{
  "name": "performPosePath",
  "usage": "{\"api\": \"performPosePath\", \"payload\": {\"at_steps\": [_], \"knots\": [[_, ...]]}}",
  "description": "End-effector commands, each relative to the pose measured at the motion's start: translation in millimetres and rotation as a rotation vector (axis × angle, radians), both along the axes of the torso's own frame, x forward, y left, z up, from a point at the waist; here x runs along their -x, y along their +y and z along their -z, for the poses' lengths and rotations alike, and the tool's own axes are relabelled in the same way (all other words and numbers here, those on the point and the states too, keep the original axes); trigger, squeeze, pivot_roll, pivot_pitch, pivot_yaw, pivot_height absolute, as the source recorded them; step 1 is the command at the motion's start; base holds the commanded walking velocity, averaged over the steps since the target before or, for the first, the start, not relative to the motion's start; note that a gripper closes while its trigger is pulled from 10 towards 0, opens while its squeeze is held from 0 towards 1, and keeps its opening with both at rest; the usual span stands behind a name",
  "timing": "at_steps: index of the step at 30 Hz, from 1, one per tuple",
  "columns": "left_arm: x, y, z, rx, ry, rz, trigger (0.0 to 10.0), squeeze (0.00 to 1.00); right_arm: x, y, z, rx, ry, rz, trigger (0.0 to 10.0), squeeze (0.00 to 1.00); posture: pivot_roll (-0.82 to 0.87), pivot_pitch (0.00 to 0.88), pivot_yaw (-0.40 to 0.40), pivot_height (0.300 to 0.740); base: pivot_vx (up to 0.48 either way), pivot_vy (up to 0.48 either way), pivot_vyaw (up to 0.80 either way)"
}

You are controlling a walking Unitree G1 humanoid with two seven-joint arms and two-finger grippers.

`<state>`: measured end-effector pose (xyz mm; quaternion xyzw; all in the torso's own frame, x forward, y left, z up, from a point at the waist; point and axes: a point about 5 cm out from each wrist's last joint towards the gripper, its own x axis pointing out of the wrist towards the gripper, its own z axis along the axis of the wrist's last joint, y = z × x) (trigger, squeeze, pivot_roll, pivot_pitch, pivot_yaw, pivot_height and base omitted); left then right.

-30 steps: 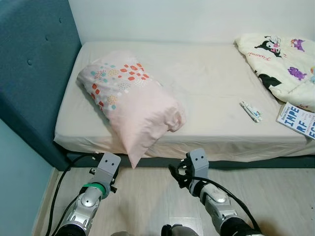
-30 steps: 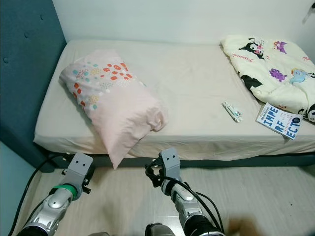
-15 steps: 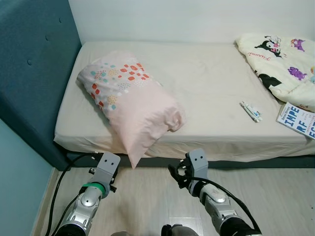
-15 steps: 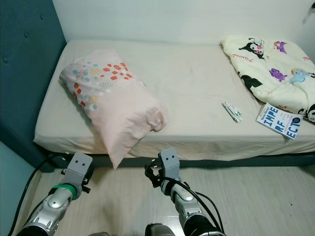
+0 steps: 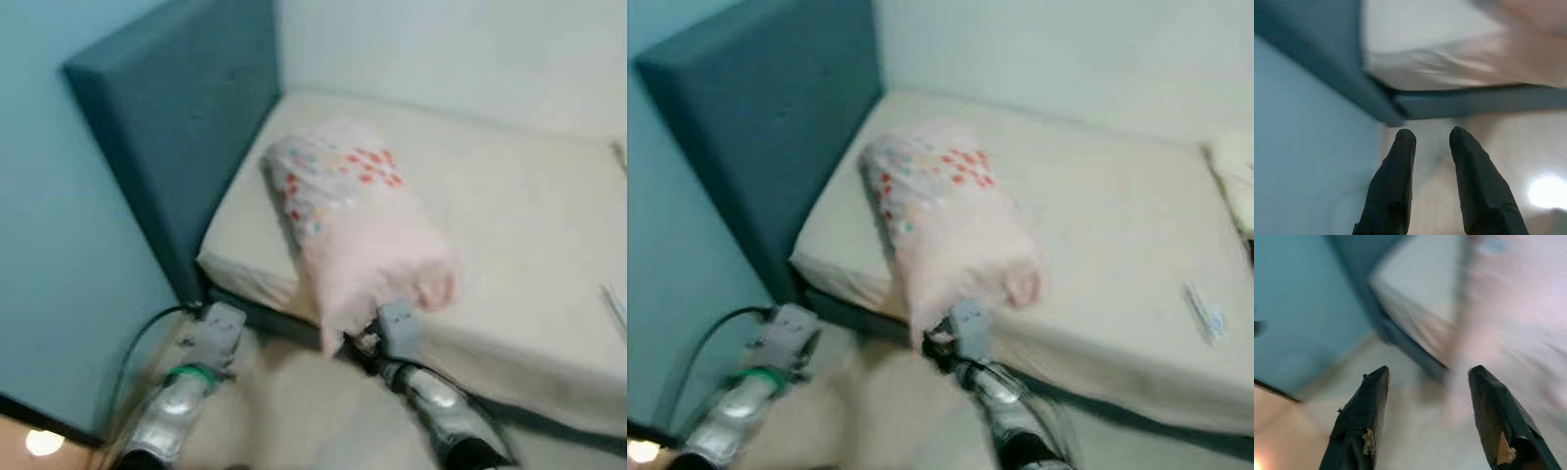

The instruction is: Clean up the room

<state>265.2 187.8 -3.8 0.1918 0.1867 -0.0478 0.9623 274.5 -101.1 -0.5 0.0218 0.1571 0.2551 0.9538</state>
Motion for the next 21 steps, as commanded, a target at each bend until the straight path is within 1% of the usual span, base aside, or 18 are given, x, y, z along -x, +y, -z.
{"api": "performPosePath", "payload": {"at_steps": [1, 13, 17, 21], "knots": [[-0.6, -11.3, 1.1, 0.008, 0.001, 0.033, 10.0, 0.0, 5.5, -13.4, 7.3, 0.008, 0.038, 0.023, 10.0, 0.0, 0.02, 0.003, 0.019, 0.74, 0.454, 0.0, 0.0], [-0.3, -10.6, 1.6, 0.006, 0.005, 0.024, 10.0, 0.0, 6.6, -12.3, 7.8, -0.016, 0.048, 0.009, 10.0, 0.0, 0.02, 0.01, 0.021, 0.74, 0.432, 0.0, 0.0], [-0.4, -10.7, 1.4, 0.013, 0.003, 0.024, 10.0, 0.0, 6.7, -12.5, 7.6, -0.026, 0.048, 0.01, 10.0, 0.0, 0.02, 0.009, 0.021, 0.74, 0.0, 0.0, 0.0], [-2.0, -13.9, -1.9, 0.022, -0.019, 0.047, 10.0, 0.0, 6.5, -13.7, 7.5, -0.035, 0.05, 0.02, 10.0, 0.0, 0.02, 0.011, 0.02, 0.74, 0.0, 0.0, 0.0]]}}
